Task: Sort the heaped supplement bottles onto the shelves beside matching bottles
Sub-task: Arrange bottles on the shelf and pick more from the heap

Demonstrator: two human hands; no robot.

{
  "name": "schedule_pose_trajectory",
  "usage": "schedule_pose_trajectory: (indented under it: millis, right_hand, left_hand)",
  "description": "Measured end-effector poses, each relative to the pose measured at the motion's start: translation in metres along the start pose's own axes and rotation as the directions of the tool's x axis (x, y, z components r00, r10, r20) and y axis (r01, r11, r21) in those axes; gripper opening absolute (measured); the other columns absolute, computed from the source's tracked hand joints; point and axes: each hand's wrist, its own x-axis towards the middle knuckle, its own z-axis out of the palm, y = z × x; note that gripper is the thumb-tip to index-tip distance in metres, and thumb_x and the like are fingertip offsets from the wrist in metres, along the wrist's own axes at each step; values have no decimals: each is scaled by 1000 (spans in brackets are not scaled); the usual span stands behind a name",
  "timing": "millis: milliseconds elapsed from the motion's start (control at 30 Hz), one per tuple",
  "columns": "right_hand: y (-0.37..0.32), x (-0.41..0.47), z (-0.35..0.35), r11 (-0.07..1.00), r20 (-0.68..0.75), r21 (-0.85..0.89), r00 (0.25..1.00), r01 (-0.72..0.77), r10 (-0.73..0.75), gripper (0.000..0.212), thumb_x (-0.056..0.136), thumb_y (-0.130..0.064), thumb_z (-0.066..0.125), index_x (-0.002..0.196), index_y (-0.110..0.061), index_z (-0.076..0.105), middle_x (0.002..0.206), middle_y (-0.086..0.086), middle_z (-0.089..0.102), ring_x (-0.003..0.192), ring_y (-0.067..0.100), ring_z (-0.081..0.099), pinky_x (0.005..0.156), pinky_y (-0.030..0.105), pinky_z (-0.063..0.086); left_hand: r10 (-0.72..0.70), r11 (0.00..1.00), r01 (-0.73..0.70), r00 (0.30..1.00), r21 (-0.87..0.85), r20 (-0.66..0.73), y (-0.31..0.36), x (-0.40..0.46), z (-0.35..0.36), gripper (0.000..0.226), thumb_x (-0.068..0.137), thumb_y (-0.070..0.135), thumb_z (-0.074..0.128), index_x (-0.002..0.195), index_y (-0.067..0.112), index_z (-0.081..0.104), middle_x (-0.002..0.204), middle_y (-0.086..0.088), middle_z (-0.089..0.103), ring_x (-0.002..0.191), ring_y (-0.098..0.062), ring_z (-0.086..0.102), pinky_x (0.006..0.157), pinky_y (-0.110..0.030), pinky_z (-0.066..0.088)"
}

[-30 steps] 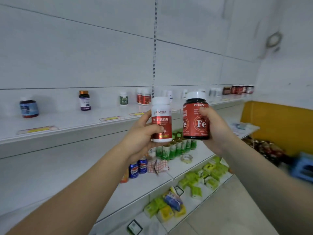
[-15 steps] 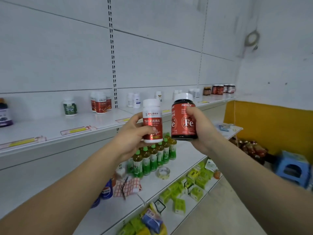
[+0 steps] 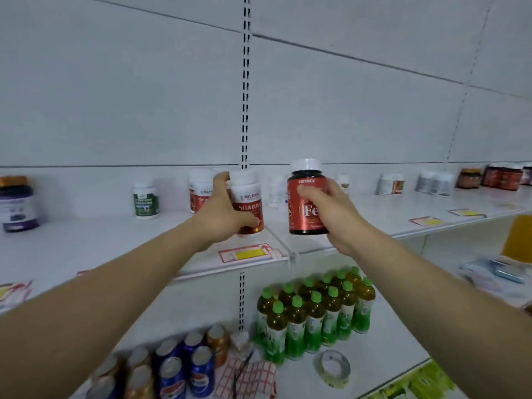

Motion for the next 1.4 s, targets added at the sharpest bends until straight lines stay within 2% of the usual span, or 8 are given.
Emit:
schedule_pose_trajectory:
  millis: [200, 300, 400, 467, 1100, 1200, 1267, 1400]
  right_hand:
    - [36, 82, 22, 997, 176, -83, 984, 5, 10, 50, 80, -20, 73, 120, -21, 44, 99, -6, 61, 85, 10, 62, 64, 26, 47]
    - [50, 114, 24, 993, 258, -116, 966, 24, 7, 55, 76, -17, 76, 121, -20, 45, 98, -7, 60, 89, 12, 62, 75, 31, 51]
    - [60, 140, 26, 987, 343, -153, 939, 42, 13, 56, 72, -16, 78, 116, -23, 43, 104, -4, 61, 97, 17, 62, 89, 38, 51]
    - [65, 148, 29, 985, 374, -165, 927, 58, 8, 61, 69, -18, 80, 117, -25, 42, 107, -4, 61, 99, 18, 62, 91, 40, 50]
    - [61, 138, 27, 969, 372, -201, 926, 144, -60, 67, 78, -19, 74, 133, -27, 38, 106, -8, 56, 99, 15, 57, 81, 29, 43]
    - [54, 137, 26, 977, 304, -184, 951, 112, -52, 62, 75, -20, 76, 127, -26, 42, 105, -8, 58, 101, 17, 59, 87, 33, 48]
    - [47, 135, 22, 981, 261, -160, 963, 105, -61, 60, 74, -20, 75, 125, -25, 43, 106, -7, 59, 101, 16, 60, 86, 32, 48]
    - [33, 128, 2, 982, 207, -157, 976, 102, -69, 56, 74, -20, 73, 122, -23, 44, 104, -6, 61, 95, 14, 61, 77, 31, 49]
  left_hand:
    - [18, 958, 7, 996, 286, -86, -26, 32, -5, 100, 75, -1, 72, 144, 37, 12, 94, 12, 52, 78, 2, 56, 64, -11, 44]
    - [38, 914, 38, 983, 404, -180, -32, 45, -6, 99, 71, 12, 80, 144, 34, 17, 107, 9, 53, 93, -7, 57, 84, -23, 45]
    - [139, 708, 98, 952, 699, -273, -38, 56, -9, 102, 64, 35, 84, 146, 34, 21, 142, -2, 32, 130, -21, 31, 107, -36, 28]
    - [200, 558, 137, 935, 818, -293, -41, 63, -10, 102, 64, 44, 81, 147, 34, 22, 148, -4, 21, 137, -23, 17, 112, -38, 20]
    - [137, 366, 279, 927, 888, -348, -46, 87, -12, 104, 75, 55, 68, 151, 24, 4, 158, -5, 3, 146, -24, -8, 117, -46, 1]
    - [212, 401, 222, 921, 889, -326, -27, 72, -3, 91, 81, 51, 64, 150, 25, 11, 159, -3, 2, 146, -22, -6, 117, -44, 1]
    - [222, 528, 141, 929, 837, -297, -15, 59, 11, 82, 83, 45, 65, 149, 23, 21, 157, -1, 10, 145, -21, 7, 116, -39, 12]
    - [-25, 716, 102, 992, 691, -121, 2, 46, 49, 81, 83, 48, 64, 148, 21, 25, 154, -1, 21, 138, -21, 28, 111, -36, 27]
